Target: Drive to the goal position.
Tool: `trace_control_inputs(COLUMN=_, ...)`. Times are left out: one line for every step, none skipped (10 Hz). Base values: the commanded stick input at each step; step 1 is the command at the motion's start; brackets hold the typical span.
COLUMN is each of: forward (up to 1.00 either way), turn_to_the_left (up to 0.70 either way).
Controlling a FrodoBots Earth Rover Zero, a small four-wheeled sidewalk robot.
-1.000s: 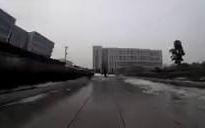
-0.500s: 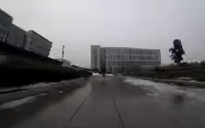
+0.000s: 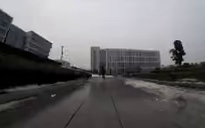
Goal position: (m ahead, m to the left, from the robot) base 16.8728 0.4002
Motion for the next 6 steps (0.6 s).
trace_control_inputs(forward=1.00, turn_to_the_left=0.00)
trace_control_inputs(forward=1.00, turn_to_the_left=0.00)
trace_control_inputs(forward=1.00, turn_to_the_left=0.00)
trace_control_inputs(forward=1.00, turn_to_the_left=0.00)
trace_control_inputs(forward=1.00, turn_to_the_left=0.00)
trace_control_inputs(forward=1.00, turn_to_the_left=0.00)
